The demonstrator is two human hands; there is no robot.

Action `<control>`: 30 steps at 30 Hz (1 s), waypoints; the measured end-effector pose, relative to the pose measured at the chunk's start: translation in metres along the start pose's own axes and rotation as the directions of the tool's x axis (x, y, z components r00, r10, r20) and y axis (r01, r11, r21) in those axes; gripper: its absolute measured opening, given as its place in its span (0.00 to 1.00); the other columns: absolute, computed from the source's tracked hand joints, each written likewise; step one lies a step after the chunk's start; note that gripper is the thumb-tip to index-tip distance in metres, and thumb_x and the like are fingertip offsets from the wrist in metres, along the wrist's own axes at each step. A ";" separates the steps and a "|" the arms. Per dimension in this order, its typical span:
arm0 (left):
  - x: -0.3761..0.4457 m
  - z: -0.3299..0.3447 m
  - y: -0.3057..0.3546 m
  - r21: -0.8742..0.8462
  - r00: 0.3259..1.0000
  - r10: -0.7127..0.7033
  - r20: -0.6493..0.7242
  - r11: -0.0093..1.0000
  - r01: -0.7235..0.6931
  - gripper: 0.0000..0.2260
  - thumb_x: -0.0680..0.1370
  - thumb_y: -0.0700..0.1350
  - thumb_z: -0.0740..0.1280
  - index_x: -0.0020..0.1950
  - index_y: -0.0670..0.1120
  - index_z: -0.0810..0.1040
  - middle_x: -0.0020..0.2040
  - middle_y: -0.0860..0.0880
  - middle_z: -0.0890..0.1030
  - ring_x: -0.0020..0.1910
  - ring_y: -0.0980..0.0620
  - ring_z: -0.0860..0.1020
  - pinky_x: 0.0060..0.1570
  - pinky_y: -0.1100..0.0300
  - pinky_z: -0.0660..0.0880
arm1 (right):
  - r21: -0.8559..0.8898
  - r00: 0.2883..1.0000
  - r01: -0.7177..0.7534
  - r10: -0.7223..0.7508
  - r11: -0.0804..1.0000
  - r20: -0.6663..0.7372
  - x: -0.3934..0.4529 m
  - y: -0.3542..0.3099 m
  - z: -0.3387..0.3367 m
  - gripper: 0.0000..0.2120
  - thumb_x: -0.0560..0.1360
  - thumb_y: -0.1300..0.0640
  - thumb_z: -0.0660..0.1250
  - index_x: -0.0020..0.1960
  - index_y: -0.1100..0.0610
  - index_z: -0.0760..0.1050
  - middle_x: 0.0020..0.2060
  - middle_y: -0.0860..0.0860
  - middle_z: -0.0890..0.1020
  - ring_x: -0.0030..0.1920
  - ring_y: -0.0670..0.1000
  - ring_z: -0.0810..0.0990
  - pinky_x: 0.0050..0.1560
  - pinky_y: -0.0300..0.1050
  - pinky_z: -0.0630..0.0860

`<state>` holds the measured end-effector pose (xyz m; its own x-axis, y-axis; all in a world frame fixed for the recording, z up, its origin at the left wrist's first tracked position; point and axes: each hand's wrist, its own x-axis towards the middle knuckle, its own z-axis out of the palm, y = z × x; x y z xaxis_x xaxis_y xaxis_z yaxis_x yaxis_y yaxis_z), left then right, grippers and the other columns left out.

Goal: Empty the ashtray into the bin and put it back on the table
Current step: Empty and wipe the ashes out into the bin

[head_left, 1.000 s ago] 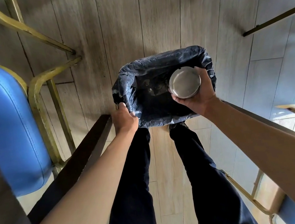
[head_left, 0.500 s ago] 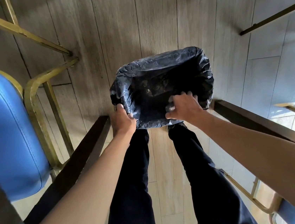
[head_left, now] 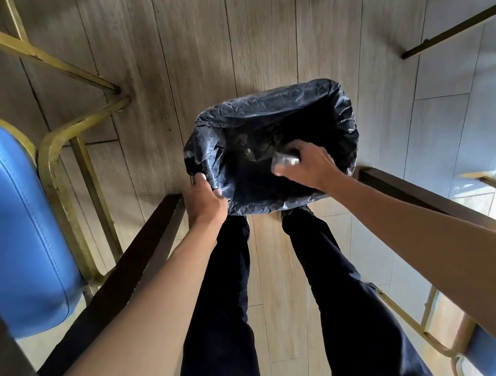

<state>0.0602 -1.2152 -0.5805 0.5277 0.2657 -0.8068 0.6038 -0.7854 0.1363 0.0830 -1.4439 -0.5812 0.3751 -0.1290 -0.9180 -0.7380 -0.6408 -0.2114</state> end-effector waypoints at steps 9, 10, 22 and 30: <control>-0.004 -0.005 0.005 0.020 1.000 0.002 0.010 1.000 -0.002 0.07 0.80 0.38 0.64 0.58 0.40 0.70 0.54 0.39 0.78 0.49 0.40 0.81 0.44 0.51 0.77 | 0.905 0.913 -0.381 -0.079 0.190 0.400 -0.005 0.002 -0.018 0.33 0.73 0.45 0.71 0.75 0.53 0.71 0.72 0.60 0.78 0.70 0.66 0.77 0.57 0.61 0.80; -0.004 -0.005 0.005 0.014 1.000 0.002 0.013 1.000 -0.003 0.07 0.80 0.38 0.64 0.57 0.41 0.70 0.53 0.39 0.79 0.49 0.40 0.82 0.44 0.50 0.78 | 0.910 0.916 -0.374 -0.082 0.177 0.392 -0.006 0.003 -0.017 0.33 0.72 0.45 0.72 0.75 0.53 0.72 0.72 0.60 0.77 0.70 0.65 0.77 0.58 0.61 0.80; 0.001 -0.003 0.000 -0.048 0.999 -0.010 0.045 0.999 0.012 0.08 0.80 0.40 0.64 0.58 0.43 0.70 0.53 0.41 0.79 0.49 0.39 0.84 0.52 0.45 0.82 | 0.822 1.000 -0.017 0.025 0.569 0.003 -0.012 0.008 0.001 0.21 0.69 0.45 0.75 0.61 0.50 0.83 0.48 0.48 0.84 0.49 0.48 0.83 0.45 0.44 0.78; -0.019 -0.013 0.001 -0.113 0.998 -0.059 0.000 0.992 0.058 0.17 0.78 0.46 0.69 0.64 0.41 0.73 0.61 0.41 0.80 0.59 0.40 0.80 0.61 0.45 0.77 | 0.946 0.984 -0.175 0.008 0.272 0.179 -0.044 0.018 -0.006 0.26 0.74 0.42 0.70 0.68 0.53 0.78 0.63 0.59 0.83 0.61 0.63 0.83 0.58 0.63 0.81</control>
<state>0.0586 -1.2140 -0.5575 0.4917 0.3114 -0.8132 0.6970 -0.7006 0.1531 0.0565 -1.4547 -0.5421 0.2623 0.0031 -0.9650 -0.7968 0.5648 -0.2147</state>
